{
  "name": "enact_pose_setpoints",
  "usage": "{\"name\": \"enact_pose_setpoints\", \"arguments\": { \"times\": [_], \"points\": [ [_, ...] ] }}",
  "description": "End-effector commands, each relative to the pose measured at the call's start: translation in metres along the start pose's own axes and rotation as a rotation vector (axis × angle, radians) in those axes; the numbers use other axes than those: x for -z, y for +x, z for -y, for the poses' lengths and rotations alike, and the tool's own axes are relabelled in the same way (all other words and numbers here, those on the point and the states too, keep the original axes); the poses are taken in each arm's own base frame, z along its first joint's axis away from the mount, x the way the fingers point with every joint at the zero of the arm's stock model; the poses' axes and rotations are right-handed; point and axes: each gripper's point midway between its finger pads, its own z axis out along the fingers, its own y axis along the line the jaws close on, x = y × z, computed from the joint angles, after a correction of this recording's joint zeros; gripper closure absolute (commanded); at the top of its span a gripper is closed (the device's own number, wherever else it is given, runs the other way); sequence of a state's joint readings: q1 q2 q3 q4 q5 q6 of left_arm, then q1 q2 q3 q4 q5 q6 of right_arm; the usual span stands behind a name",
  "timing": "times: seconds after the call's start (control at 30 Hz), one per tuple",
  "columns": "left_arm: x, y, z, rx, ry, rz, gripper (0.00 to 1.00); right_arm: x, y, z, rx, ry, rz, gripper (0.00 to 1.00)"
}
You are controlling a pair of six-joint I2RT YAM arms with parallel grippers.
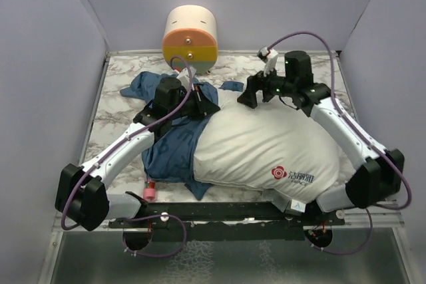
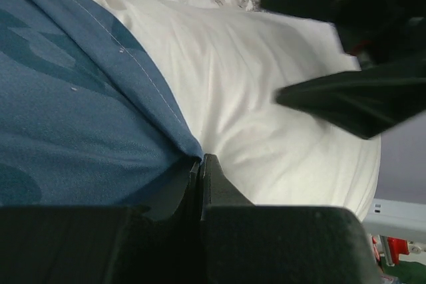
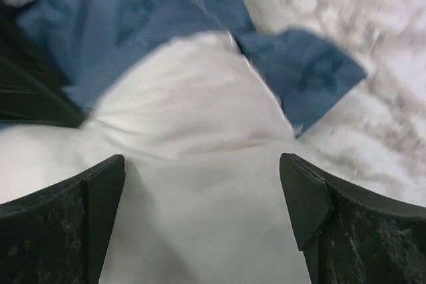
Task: Put the pillow into the pillowcase
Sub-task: Stuff the pillow into the pillowcase.
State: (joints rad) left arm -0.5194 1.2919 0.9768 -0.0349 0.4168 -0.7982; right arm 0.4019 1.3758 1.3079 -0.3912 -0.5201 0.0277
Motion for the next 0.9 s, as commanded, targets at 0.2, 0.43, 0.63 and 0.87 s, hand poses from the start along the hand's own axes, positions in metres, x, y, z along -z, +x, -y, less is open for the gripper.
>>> {"name": "enact_pose_setpoints", "arguments": {
  "times": [0.2, 0.43, 0.63, 0.87],
  "points": [
    [0.010, 0.013, 0.019, -0.012, 0.055, -0.050, 1.00, -0.038, 0.135, -0.002, -0.244, -0.156, -0.406, 0.73],
    [-0.003, -0.072, 0.081, -0.112, 0.172, 0.108, 1.00, -0.039, -0.007, 0.010, -0.072, -0.071, -0.056, 0.99],
    [0.014, -0.150, 0.169, -0.215, 0.340, 0.269, 1.00, 0.008, -0.148, 0.000, 0.099, 0.020, 0.296, 0.99],
    [0.030, -0.123, 0.154, -0.223, 0.341, 0.260, 1.00, 0.049, -0.145, -0.036, 0.311, -0.059, 0.441, 1.00]
  ]
}}
